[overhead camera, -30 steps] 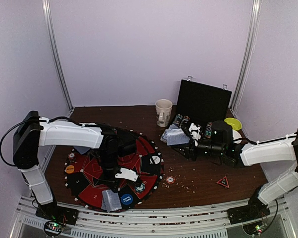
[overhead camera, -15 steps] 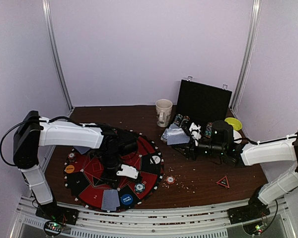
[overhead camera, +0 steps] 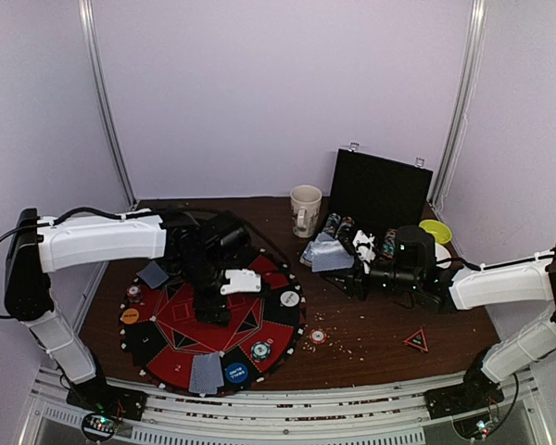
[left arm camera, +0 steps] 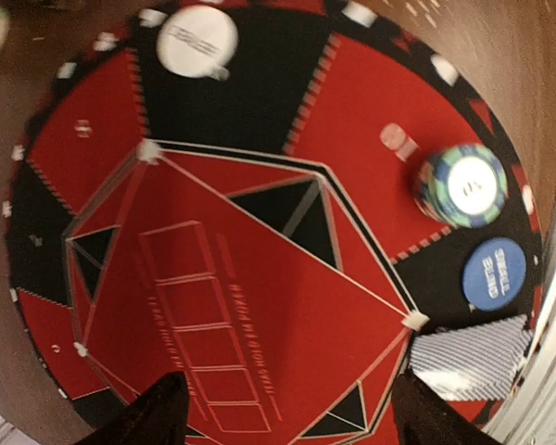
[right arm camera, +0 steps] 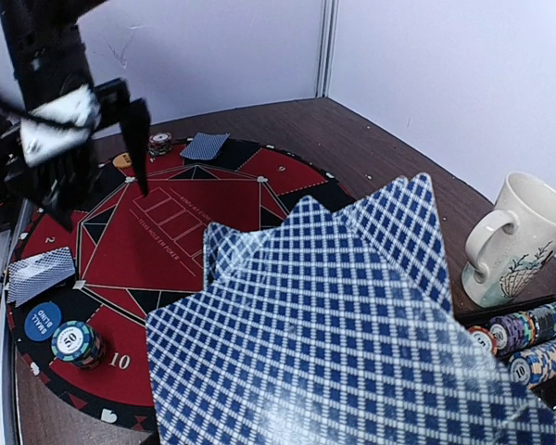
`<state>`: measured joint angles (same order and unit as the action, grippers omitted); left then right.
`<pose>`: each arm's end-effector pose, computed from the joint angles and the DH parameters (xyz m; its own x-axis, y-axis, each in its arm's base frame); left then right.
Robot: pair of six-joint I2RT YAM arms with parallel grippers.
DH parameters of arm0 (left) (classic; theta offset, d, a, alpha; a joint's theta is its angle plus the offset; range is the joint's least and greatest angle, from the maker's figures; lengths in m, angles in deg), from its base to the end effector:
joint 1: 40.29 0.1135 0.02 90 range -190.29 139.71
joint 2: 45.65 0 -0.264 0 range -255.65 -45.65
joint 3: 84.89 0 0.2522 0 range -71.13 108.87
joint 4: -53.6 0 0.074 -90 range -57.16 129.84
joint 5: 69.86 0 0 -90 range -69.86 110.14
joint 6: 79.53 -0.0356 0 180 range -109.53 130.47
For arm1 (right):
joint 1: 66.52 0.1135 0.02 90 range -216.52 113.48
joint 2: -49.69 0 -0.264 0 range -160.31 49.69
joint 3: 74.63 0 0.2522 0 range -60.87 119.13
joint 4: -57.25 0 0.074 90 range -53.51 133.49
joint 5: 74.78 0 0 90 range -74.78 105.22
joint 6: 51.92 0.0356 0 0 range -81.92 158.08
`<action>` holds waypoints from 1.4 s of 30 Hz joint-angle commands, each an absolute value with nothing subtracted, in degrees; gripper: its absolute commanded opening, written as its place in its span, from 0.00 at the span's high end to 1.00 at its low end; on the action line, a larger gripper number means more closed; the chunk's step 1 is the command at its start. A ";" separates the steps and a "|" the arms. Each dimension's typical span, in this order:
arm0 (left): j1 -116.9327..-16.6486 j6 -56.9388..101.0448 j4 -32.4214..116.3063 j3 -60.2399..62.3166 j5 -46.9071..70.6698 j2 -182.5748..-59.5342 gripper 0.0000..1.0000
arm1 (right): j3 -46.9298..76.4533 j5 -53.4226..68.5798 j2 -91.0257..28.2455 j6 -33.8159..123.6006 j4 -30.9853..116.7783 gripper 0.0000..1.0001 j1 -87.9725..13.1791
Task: Distribute texas hold em gaming equipment
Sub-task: Distribute the poker card in the small blind area, then pick up the poker card from the face-down deck piles.
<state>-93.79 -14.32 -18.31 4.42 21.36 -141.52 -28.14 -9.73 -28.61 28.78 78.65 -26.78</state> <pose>0.1906 -0.2563 0.2399 -0.1932 0.9658 -0.1727 0.9717 0.2127 0.1027 0.2098 0.1939 0.2199 0.0081 -0.1838 -0.9829 -0.9093 0.4076 -0.0837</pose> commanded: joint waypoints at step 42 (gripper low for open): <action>-89.69 17.96 36.16 12.79 -2.69 -151.98 0.15 | -25.81 -11.81 -28.20 28.46 78.56 0.54 -27.24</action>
